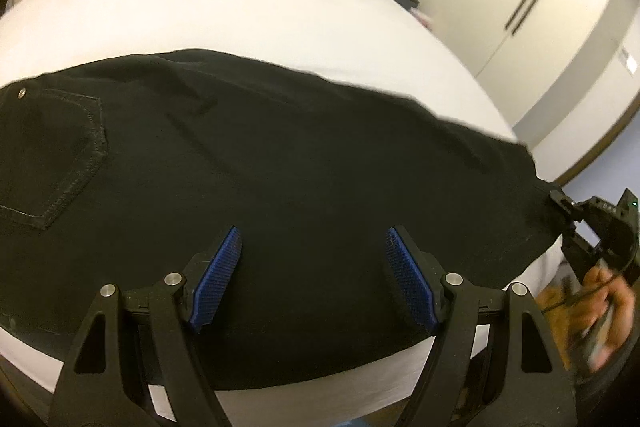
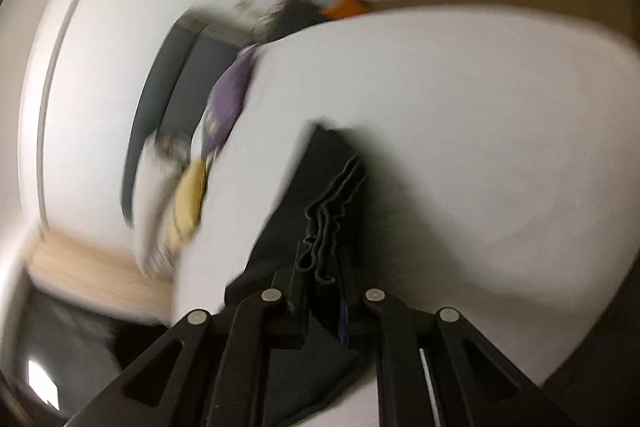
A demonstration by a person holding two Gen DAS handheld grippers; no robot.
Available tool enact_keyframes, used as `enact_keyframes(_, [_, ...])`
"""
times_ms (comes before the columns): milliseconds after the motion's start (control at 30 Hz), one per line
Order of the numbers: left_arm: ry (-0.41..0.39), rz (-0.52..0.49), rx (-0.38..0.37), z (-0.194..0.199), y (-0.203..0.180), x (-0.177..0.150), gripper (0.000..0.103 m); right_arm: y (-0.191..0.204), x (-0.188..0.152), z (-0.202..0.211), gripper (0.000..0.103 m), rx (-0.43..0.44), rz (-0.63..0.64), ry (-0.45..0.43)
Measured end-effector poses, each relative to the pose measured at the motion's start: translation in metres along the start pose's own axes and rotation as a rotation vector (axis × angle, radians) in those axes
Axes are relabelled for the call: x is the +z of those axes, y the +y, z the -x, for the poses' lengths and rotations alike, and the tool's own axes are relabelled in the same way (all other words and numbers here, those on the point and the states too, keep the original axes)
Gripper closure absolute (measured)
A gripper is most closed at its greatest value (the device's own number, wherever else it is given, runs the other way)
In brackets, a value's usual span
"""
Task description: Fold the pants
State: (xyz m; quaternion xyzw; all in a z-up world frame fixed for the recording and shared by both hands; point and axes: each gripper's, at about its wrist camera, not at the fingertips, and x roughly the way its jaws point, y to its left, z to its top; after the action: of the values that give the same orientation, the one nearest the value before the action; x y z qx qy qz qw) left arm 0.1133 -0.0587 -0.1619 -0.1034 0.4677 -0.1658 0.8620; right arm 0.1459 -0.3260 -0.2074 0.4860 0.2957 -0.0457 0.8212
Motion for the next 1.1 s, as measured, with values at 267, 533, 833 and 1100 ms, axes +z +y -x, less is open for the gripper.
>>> enact_keyframes(267, [0.091,0.21,-0.191,-0.013,0.038,0.043,0.014,0.16,-0.139,-0.08,0.091,-0.042,0.788,0.277])
enact_keyframes(533, [0.228,0.306,-0.335,-0.053,0.034,0.069,0.005,0.164,-0.162,-0.075,0.091,-0.082,0.953,0.241])
enact_keyframes(833, [0.321,0.164,-0.352,-0.076,-0.015,0.094,0.006,0.172,-0.191,-0.05,0.091,-0.092,1.133,0.134])
enact_keyframes(1100, [0.358,0.118,-0.399,-0.075,-0.03,0.09,0.091,0.174,-0.198,-0.043,0.091,-0.091,1.164,0.128])
